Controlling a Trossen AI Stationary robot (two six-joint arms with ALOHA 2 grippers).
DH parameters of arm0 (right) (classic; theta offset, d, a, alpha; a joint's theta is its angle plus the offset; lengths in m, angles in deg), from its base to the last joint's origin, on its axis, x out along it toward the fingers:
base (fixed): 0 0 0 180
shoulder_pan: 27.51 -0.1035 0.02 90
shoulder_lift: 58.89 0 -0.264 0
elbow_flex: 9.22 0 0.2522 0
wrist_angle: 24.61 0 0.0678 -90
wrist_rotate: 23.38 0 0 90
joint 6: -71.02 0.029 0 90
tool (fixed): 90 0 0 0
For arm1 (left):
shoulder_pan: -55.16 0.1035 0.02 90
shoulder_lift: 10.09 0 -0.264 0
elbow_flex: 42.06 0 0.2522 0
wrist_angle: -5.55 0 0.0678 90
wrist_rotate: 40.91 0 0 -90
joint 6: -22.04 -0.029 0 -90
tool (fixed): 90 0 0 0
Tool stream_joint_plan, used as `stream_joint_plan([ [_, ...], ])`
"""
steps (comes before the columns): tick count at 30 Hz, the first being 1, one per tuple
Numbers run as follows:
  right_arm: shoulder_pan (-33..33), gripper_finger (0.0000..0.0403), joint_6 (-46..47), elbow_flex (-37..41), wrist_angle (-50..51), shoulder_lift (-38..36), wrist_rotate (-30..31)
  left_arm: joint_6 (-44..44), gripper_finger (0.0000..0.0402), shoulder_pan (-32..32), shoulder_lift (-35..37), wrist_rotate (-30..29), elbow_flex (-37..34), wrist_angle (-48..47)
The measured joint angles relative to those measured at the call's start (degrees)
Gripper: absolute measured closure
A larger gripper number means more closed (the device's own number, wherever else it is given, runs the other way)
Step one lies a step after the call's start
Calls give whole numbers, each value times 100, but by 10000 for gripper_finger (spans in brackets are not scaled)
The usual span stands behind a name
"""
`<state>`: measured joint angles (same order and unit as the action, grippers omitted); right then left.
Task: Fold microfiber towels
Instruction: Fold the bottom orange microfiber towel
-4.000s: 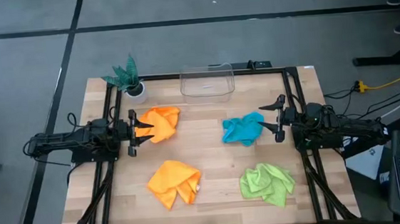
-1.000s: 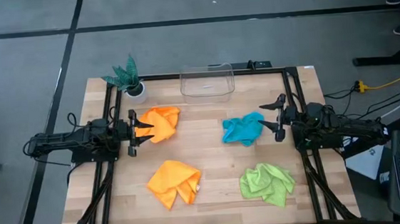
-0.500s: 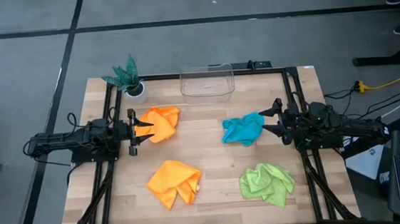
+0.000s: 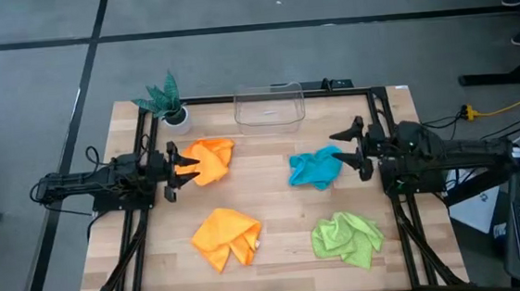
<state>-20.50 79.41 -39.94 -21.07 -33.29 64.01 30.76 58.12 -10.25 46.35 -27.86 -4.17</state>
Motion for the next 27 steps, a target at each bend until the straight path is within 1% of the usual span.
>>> stream_joint_plan([
  [2,0,115,-140,-448,331,518,0,122,225,0,0,-296,0,308],
  [5,0,115,-123,-976,719,1262,3,24,225,0,0,-1027,0,592],
  [7,-3,115,-92,-1251,862,1746,2,301,225,2,-2,-1443,0,778],
  [9,-4,115,17,-1475,935,2194,2,684,225,2,-26,-1582,0,1088],
  [10,-4,115,49,-1564,934,2402,2,835,225,1,-26,-1524,0,1340],
  [13,-4,115,45,-1754,954,2925,2,1071,225,-4,-184,-1041,93,1977],
  [15,-4,115,51,-1841,953,3202,2,1082,225,-6,-435,-774,337,1991],
  [17,-4,115,126,-1910,943,3449,2,1071,225,-8,-845,-547,709,1845],
  [19,-4,115,244,-1969,932,3659,2,1065,225,-56,-1474,-386,1100,1605],
  [23,-31,115,324,-2036,829,4073,-42,845,225,-319,-3055,-104,1907,1202],
  [27,-227,115,306,-2041,314,4549,-492,638,225,-734,-4410,420,2710,357],
])
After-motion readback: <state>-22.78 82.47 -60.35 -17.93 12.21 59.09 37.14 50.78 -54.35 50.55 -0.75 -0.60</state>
